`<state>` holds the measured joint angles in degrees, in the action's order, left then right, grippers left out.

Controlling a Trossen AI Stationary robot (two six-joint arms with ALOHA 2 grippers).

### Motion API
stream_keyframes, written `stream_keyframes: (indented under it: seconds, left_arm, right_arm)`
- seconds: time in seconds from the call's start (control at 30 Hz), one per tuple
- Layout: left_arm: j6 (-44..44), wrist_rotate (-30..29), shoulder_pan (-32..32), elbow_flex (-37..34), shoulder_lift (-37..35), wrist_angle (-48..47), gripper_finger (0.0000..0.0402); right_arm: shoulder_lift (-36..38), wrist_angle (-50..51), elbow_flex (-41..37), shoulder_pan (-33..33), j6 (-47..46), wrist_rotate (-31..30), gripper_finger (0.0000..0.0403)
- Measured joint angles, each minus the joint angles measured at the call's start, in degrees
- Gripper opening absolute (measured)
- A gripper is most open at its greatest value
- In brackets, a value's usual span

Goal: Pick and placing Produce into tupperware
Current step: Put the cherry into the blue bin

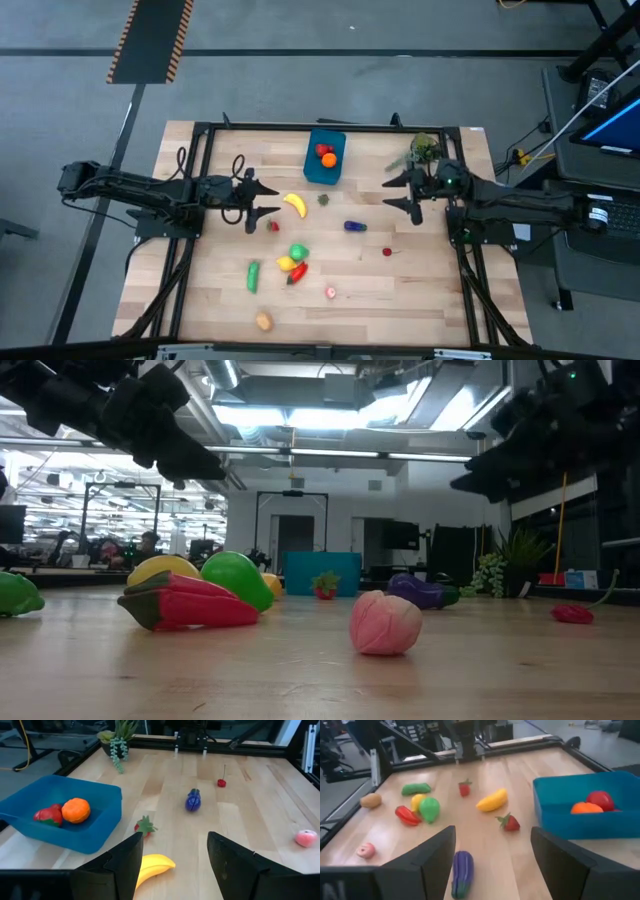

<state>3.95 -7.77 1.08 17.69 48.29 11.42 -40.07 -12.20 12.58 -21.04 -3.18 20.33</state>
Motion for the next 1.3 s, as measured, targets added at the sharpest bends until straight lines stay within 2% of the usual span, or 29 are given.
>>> stream_keyframes:
  seconds: [0.17, 0.37, 0.6, 0.9, 1.13, 1.3]
  left_arm:
    - [0.0, 0.0, 0.0, 0.0, 0.0, 0.0, 0.0214]
    - [0.0, 0.0, 0.0, 0.0, 0.0, 0.0, 0.0214]
    - [0.0, 0.0, 0.0, 0.0, 0.0, 0.0, 0.0214]
    - [0.5, 0.0, 0.0, 0.0, 0.0, -0.1, 0.0214]
    - [0.5, 0.0, 0.0, 0.0, 0.0, -0.2, 0.0214]
    - [0.5, 0.0, 0.0, 0.0, 0.0, -0.3, 0.0214]
  right_arm:
    - [0.0, -0.1, -1.4, 0.0, -5.7, -1.1, 0.0260]
    - [0.0, 2.0, -0.2, 0.2, -7.1, 1.8, 0.0260]
    - [0.0, 17.4, 5.5, 3.5, -7.0, 2.2, 0.0260]
    - [0.0, 31.2, 11.5, 11.0, -13.0, -1.3, 0.0260]
    - [-2.8, 31.0, 11.7, 19.2, -19.1, -6.4, 0.0259]
    - [-7.2, 27.0, 12.6, 25.5, -22.2, -10.4, 0.0244]
